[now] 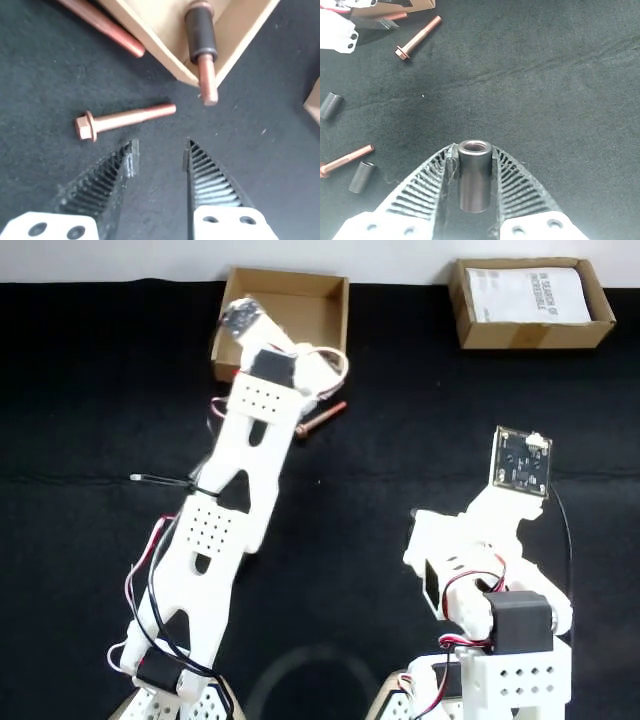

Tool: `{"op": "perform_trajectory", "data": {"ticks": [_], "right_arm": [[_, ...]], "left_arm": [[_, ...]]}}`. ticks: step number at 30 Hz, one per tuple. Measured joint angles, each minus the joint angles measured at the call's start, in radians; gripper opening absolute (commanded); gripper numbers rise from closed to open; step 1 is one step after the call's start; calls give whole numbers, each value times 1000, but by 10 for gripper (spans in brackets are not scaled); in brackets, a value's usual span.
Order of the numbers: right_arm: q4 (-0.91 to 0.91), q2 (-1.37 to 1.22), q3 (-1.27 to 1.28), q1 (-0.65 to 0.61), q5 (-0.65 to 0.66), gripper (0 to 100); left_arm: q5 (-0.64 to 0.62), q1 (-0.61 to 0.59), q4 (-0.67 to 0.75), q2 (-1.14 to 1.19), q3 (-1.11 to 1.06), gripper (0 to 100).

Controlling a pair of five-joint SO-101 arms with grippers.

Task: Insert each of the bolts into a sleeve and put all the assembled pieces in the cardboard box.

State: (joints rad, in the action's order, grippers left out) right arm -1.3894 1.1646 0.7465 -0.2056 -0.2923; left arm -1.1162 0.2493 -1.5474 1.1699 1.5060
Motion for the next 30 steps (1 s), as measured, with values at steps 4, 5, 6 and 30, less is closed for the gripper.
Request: {"op": "perform_trajectory", "data": {"ticks": [4, 5, 6, 30], "right_arm": [[0, 0, 0, 0, 0, 6], [0, 0, 0, 0, 0, 6], [0, 0, 0, 0, 0, 6], [46, 0, 34, 0, 0, 6]], "left_arm": [[72, -11, 0, 0, -29, 165], [95, -11, 0, 6, -41, 165], [118, -11, 0, 21, -52, 165], [160, -66, -34, 87, -69, 164]]}}
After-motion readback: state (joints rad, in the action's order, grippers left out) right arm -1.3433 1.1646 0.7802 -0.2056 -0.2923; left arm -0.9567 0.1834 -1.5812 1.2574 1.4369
